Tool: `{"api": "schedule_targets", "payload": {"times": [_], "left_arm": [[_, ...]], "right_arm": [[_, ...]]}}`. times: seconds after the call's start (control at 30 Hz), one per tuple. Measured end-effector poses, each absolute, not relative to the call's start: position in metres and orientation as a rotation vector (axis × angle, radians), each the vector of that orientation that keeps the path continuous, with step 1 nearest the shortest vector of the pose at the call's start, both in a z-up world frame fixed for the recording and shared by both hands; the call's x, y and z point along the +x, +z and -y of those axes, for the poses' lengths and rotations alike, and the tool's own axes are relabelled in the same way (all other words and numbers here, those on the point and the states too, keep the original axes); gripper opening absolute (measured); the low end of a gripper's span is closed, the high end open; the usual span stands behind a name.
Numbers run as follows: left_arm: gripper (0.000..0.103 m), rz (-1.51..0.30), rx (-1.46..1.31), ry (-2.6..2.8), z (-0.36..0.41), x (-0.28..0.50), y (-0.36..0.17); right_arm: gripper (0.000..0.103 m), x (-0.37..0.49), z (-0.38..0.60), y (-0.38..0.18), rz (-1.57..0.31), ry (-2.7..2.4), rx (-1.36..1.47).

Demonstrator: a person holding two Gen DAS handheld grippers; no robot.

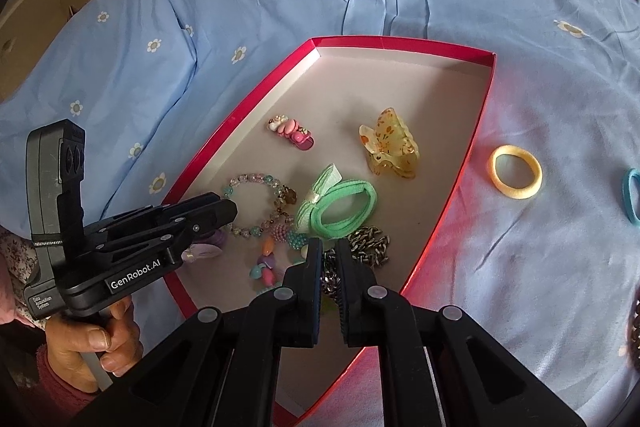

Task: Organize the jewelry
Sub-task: 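Carry the gold ring into the box and open the left tool while the right releases the chain, then move both open tools back over the black bead bracelet and gold watch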

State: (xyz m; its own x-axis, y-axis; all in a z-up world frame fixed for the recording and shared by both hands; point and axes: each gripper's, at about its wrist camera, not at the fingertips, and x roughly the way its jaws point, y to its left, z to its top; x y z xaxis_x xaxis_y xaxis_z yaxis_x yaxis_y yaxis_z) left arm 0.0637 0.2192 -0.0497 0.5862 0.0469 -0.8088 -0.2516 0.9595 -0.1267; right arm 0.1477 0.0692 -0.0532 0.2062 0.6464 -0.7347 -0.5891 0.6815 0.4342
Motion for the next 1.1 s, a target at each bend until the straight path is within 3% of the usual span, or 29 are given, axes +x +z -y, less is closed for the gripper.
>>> {"api": "schedule_targets", "payload": {"times": [0.23, 0.6, 0.77, 0.83, 0.93, 1.1], "left_arm": [[0.022, -0.934, -0.236, 0.18, -0.219, 0.065, -0.049], [0.031, -0.936, -0.24, 0.185, -0.217, 0.063, -0.046], [0.042, -0.919, -0.265, 0.197, -0.217, 0.056, -0.039], [0.054, -0.902, -0.276, 0.2, -0.215, 0.052, -0.034], [0.059, -0.878, -0.297, 0.19, -0.21, 0.045, -0.027], [0.063, -0.874, -0.314, 0.157, -0.193, 0.041, -0.021]], "right_arm": [[0.012, 0.148, -0.068, -0.055, -1.064, 0.872, 0.089], [0.03, 0.146, -0.057, -0.044, -1.039, 0.88, 0.129], [0.04, 0.142, -0.046, -0.033, -1.009, 0.88, 0.157], [0.044, 0.14, -0.037, -0.028, -0.996, 0.875, 0.175], [0.053, 0.138, -0.022, -0.023, -0.974, 0.856, 0.194], [0.054, 0.135, 0.014, -0.021, -0.955, 0.798, 0.216]]}}
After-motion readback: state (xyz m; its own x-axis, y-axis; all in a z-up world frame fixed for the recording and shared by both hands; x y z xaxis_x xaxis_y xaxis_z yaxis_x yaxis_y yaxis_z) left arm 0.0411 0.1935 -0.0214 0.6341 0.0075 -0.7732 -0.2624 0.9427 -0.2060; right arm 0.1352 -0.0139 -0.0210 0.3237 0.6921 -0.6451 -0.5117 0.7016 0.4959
